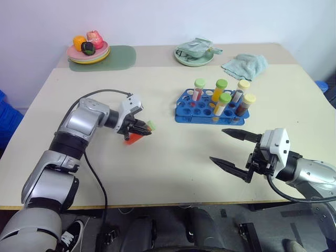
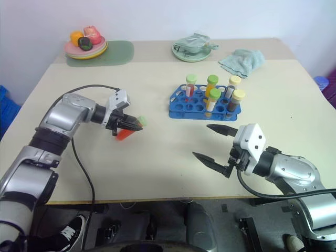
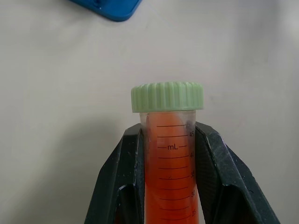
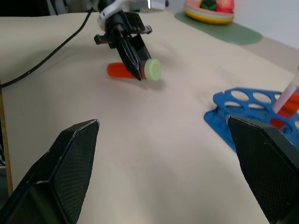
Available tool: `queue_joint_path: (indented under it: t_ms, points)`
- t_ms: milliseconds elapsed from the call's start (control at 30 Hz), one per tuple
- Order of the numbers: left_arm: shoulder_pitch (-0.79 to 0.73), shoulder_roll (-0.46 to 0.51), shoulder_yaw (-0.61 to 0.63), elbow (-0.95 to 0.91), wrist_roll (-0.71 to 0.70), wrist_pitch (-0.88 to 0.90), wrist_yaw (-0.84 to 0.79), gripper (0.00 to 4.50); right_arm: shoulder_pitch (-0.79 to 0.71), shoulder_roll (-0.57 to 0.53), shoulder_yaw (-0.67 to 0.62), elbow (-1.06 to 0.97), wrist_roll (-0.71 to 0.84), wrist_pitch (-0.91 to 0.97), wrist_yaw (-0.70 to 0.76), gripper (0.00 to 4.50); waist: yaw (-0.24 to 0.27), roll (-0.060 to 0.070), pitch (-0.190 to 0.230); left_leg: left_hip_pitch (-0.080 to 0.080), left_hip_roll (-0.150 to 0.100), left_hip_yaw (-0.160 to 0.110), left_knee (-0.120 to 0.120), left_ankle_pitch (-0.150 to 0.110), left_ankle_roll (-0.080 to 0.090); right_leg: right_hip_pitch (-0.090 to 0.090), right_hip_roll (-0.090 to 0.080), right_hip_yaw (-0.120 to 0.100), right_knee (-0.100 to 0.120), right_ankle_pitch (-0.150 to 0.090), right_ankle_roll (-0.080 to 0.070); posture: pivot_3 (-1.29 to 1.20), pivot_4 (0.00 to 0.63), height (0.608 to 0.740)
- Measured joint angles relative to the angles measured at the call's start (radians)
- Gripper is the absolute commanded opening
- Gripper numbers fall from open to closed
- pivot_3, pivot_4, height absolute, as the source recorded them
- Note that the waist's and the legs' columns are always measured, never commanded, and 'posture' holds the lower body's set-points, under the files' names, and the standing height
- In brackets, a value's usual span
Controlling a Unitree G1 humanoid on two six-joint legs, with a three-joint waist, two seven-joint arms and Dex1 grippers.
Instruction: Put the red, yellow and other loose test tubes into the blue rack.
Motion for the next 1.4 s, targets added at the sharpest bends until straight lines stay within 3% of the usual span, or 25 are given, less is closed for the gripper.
queue_joint_path:
  t_ms: [67, 200, 333, 600, 800, 967, 1133, 1400]
  points:
    - [-0.014, -0.011, -0.012, 0.029, 0.021, -0.006, 0.008, 2.16, -0.002, 0.021, 0.01, 0.016, -0.013, -0.018, -0.001, 4.5, 0.001, 0.0, 0.0, 0.0, 0.0, 0.0, 0.0, 0.0, 0.0, 0.0, 0.0, 0.0, 0.0, 0.0, 0.0, 0.0, 0.15, 0.74]
    - [-0.018, -0.022, -0.013, 0.103, 0.061, -0.028, 0.032, 4.08, 0.013, 0.04, 0.033, 0.019, -0.028, -0.032, -0.001, 4.5, 0.009, -0.001, 0.0, -0.003, 0.0, 0.0, 0.002, 0.003, -0.005, -0.003, 0.0, 0.0, 0.001, 0.0, 0.0, 0.0, 0.15, 0.74]
    - [-0.035, -0.025, -0.009, 0.139, 0.083, -0.056, 0.049, 4.08, 0.011, 0.043, 0.032, 0.019, -0.029, -0.039, -0.008, 4.5, 0.016, -0.001, 0.0, -0.003, -0.001, -0.001, 0.002, 0.003, -0.005, -0.002, -0.002, 0.0, 0.0, 0.0, 0.0, 0.0, 0.15, 0.74]
    - [-0.117, -0.036, -0.019, 0.213, 0.116, 0.057, 0.003, 4.08, -0.079, 0.054, 0.051, 0.019, -0.029, -0.015, -0.059, 4.5, 0.012, -0.001, 0.001, -0.004, -0.002, -0.001, 0.002, 0.003, -0.005, -0.002, -0.001, 0.0, 0.0, 0.0, 0.0, 0.0, 0.15, 0.74]
    - [-0.321, -0.098, -0.037, 0.481, 0.171, 0.082, -0.042, 4.08, -0.111, 0.072, 0.092, 0.025, -0.031, 0.001, -0.081, 4.5, 0.022, -0.003, 0.002, -0.006, -0.003, -0.001, 0.002, 0.003, -0.005, -0.002, -0.001, -0.001, 0.0, 0.0, 0.0, 0.0, 0.15, 0.74]
    - [-0.427, -0.149, -0.046, 0.599, 0.216, 0.082, -0.07, 4.08, -0.122, 0.088, 0.112, 0.025, -0.034, 0.003, -0.097, 4.5, 0.027, -0.003, 0.002, -0.007, -0.003, -0.001, 0.002, 0.003, -0.005, -0.002, -0.002, -0.001, 0.0, 0.0, 0.0, 0.0, 0.15, 0.74]
    - [-0.466, -0.175, -0.178, 0.659, 0.357, 0.086, -0.138, 4.08, -0.131, 0.09, 0.111, 0.026, -0.041, 0.003, -0.107, 4.5, 0.027, -0.003, 0.002, -0.006, -0.003, -0.001, 0.002, 0.003, -0.005, -0.002, -0.001, -0.001, 0.0, 0.0, 0.0, 0.0, 0.15, 0.74]
    - [-0.522, -0.244, -0.212, 0.731, 0.444, 0.105, -0.173, 4.08, -0.13, 0.104, 0.113, 0.026, -0.044, 0.003, -0.119, 4.5, 0.032, -0.003, 0.002, -0.008, -0.003, -0.002, 0.003, 0.002, -0.004, -0.003, -0.002, -0.001, 0.0, 0.0, 0.0, 0.0, 0.15, 0.74]
